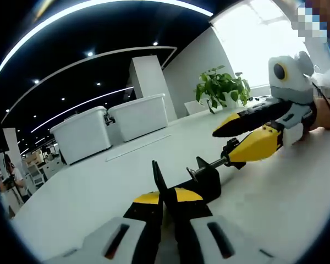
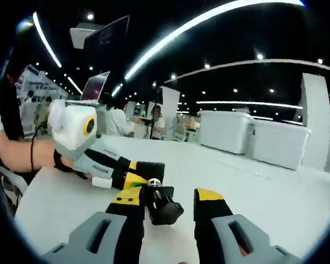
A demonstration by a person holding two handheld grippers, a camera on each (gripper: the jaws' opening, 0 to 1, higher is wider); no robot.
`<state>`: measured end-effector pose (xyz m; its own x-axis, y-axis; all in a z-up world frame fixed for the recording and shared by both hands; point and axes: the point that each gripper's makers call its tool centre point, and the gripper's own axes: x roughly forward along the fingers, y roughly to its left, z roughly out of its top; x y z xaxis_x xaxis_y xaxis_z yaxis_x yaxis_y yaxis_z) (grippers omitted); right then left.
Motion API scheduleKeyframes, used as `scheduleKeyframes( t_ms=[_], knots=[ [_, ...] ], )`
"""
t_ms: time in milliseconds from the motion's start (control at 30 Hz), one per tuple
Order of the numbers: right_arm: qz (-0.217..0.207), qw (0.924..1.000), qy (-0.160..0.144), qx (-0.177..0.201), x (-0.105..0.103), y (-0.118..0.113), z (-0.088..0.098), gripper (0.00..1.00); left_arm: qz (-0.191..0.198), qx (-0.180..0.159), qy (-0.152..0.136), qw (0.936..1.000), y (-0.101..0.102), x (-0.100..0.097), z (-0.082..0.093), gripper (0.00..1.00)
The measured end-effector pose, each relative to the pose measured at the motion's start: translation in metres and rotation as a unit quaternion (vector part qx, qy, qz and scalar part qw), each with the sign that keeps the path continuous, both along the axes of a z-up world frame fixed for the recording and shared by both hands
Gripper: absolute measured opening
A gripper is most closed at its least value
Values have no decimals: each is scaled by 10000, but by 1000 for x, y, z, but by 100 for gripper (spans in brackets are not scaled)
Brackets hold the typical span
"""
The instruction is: Clamp the fixed fixture on the desktop, loosen the retaining clip, secure it to the edge of the desk, and tighten the retaining clip.
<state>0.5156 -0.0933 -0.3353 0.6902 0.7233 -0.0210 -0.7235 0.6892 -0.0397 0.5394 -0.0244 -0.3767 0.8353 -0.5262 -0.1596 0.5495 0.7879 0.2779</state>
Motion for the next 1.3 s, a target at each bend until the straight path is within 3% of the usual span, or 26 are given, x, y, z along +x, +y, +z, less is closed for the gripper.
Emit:
scheduleKeyframes(
  t_ms=[100,433,567,800,867,933,1033,1100,1167,1300],
  knots=[
    [123,9987,401,293,0,-2,0,35,1,0,1,10000,0,1,0,7],
    [24,9931,1098,407,4,-1,-15,27,3,2,-1,10000,0,1,0,7],
    [123,9927,1183,203,-1,6,-24,27,4,1,0,10000,0,1,0,7],
    [164,9923,1197,283,2,5,-23,26,5,1,-3,10000,0,1,0,7],
    [195,9962,851,68,1,5,-21,26,6,0,-3,10000,0,0,0,7],
    [226,9988,102,-412,-3,8,-18,26,8,5,-9,10000,0,0,0,7],
    [140,9910,-736,-1108,-5,11,-17,26,11,7,-9,10000,1,0,0,7],
    [111,9858,-995,-1345,-6,12,-17,26,12,6,-9,10000,1,0,0,7],
    [64,9849,-1036,-1383,-5,12,-18,26,12,9,-13,10000,1,0,0,7],
    [-7,9698,-1553,-1880,-4,13,-17,26,12,10,-13,10000,1,-1,0,7]
  ],
)
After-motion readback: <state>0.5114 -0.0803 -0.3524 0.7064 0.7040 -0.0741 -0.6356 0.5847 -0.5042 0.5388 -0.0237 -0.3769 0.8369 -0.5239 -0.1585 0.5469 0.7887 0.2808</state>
